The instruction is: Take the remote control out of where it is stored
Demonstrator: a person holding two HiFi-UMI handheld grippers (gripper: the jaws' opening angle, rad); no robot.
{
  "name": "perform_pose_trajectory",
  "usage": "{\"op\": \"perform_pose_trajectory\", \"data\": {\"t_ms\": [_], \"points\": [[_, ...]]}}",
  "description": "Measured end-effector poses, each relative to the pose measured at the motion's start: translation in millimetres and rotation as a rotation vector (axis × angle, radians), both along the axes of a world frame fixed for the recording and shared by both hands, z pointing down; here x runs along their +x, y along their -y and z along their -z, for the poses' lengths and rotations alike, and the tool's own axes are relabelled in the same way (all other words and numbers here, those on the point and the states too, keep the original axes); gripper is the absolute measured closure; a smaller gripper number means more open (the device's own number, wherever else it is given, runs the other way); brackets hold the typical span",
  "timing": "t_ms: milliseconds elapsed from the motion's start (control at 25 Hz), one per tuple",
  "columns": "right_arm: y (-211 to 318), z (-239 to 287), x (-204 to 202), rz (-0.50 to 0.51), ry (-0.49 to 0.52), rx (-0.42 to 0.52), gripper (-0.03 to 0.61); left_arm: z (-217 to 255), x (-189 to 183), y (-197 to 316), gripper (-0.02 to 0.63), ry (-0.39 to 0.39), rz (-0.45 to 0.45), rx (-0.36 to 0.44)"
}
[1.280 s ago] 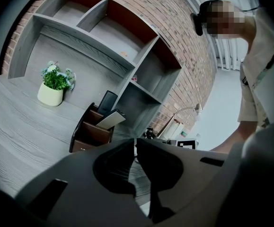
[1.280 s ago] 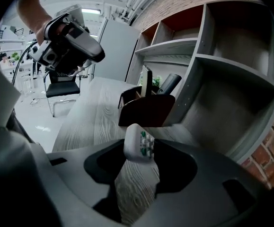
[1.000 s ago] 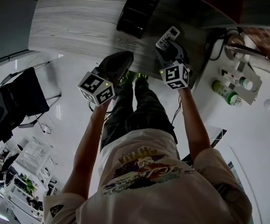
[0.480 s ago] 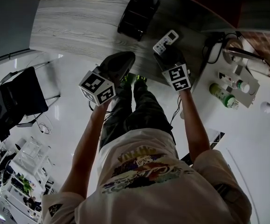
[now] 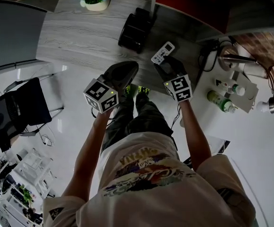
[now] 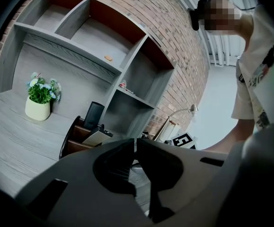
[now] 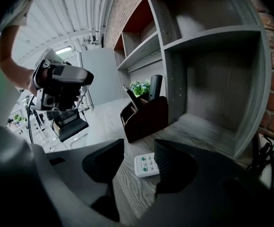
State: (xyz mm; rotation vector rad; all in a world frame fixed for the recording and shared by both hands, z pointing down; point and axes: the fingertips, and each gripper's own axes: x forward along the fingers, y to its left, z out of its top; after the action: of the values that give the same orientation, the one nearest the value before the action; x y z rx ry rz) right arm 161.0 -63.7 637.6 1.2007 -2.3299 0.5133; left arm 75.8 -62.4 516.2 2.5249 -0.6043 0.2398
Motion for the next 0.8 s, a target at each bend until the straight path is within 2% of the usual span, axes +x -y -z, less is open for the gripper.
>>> {"op": "perform_pose_trajectory", "data": {"t_ms": [360,800], "points": [[-1.3,36.4,9.8,-0.02,0.019,0.029,0.38,18.0,2.3,-1.1,0.607,-0.012,0.019,-0.005],[2.8,97.3,-16.5,0.033,0.003,0.123,0.513,40.4,9.1,9.4,0.609,-0.077,0.026,-0.016]]}}
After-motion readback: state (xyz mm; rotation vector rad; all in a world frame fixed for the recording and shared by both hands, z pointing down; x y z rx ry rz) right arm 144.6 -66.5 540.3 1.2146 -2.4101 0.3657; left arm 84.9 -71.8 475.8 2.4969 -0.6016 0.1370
